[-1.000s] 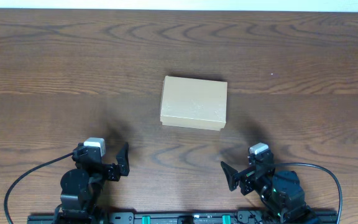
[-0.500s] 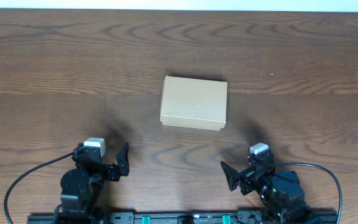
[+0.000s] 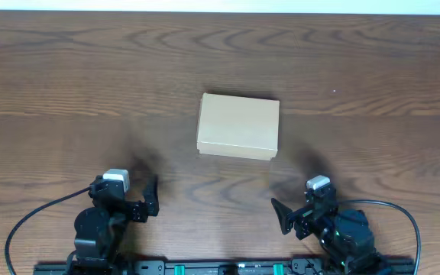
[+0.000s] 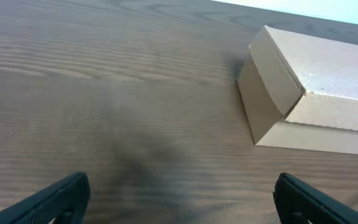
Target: Pack container
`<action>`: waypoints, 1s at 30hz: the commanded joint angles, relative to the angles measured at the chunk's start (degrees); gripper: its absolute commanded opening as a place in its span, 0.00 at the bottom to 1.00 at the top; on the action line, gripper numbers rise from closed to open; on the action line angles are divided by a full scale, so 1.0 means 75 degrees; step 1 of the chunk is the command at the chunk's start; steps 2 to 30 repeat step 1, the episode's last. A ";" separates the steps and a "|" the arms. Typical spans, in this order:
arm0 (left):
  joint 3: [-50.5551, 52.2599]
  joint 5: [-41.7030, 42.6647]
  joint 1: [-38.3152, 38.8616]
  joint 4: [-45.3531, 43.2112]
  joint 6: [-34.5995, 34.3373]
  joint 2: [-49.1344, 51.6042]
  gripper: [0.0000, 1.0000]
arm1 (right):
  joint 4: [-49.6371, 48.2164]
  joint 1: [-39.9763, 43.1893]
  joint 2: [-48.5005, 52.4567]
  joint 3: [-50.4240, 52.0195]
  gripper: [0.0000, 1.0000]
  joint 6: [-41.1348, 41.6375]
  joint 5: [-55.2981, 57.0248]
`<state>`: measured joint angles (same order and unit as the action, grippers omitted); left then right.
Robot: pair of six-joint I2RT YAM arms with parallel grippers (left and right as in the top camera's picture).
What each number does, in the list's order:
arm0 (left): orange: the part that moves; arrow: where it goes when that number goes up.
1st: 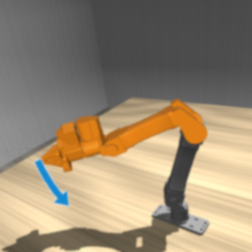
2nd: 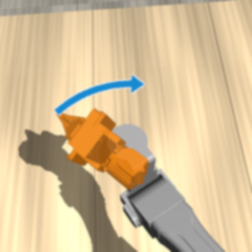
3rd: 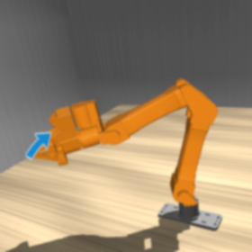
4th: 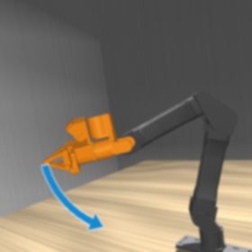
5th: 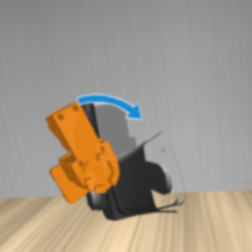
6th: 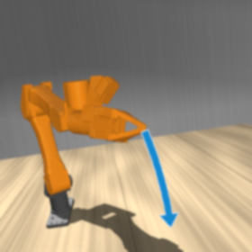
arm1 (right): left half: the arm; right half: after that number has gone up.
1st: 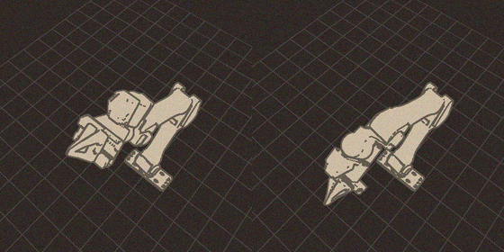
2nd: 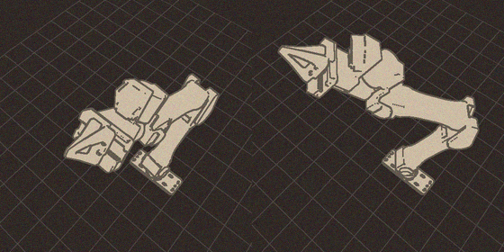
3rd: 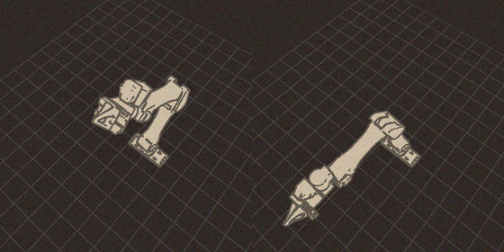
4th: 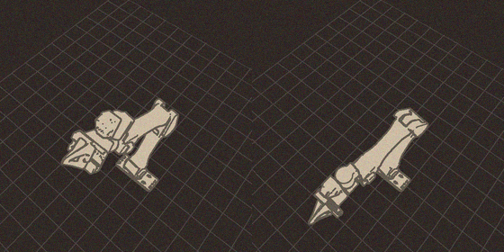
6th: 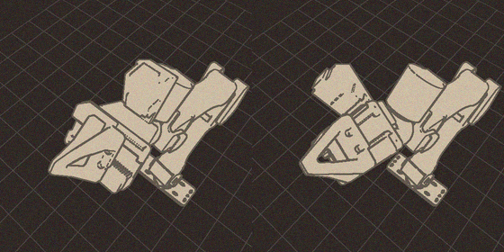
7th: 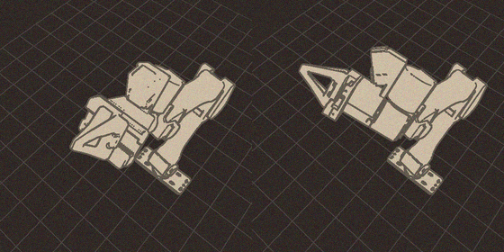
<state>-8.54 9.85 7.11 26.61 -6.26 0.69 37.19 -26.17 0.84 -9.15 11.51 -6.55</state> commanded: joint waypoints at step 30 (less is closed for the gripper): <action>0.0131 -0.0111 -0.0052 0.0003 -0.0108 -0.0058 0.95 | -0.0009 -0.0070 -0.0067 0.0023 0.99 -0.0114 0.0044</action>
